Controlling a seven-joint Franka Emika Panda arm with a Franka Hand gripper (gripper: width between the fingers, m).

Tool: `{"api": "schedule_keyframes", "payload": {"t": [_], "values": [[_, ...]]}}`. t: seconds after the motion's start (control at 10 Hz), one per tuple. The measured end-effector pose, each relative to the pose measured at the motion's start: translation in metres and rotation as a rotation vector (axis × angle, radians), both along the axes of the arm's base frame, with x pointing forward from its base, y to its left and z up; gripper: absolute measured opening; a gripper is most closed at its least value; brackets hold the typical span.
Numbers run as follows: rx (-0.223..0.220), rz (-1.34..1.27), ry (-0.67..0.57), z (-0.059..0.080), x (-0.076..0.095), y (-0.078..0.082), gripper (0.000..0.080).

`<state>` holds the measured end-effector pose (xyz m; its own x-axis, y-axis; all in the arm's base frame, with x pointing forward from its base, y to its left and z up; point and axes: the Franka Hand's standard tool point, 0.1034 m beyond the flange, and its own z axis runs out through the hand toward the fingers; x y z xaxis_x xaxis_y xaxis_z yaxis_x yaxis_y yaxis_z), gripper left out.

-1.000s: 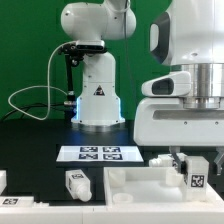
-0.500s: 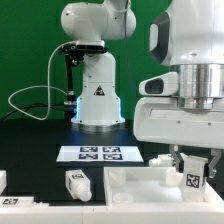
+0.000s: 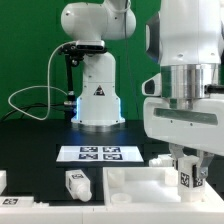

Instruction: Assemble one leg

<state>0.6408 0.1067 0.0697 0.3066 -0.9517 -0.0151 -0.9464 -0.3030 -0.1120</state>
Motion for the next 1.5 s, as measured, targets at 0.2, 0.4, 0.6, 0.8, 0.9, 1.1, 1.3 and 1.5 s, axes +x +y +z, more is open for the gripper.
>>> {"api": "schedule_keyframes", "payload": {"t": [0.2,0.4,0.6,0.8,0.9,1.1,1.3,1.5], "values": [[0.013,-0.110,0.006,0.000,0.000,0.000,0.0287],[0.057,-0.340,0.025,0.000,-0.001,0.000,0.0287],[0.110,-0.623,0.030,-0.001,0.000,0.003,0.0287],[0.121,-0.715,0.014,-0.001,-0.002,0.000,0.0288],[0.117,-0.723,0.013,-0.001,-0.002,-0.001,0.0288],[0.115,-0.714,0.013,-0.002,-0.003,-0.001,0.0342],[0.128,-0.694,-0.002,0.010,0.001,0.006,0.0615],[0.158,-0.660,-0.029,0.037,0.007,0.011,0.0644]]}}
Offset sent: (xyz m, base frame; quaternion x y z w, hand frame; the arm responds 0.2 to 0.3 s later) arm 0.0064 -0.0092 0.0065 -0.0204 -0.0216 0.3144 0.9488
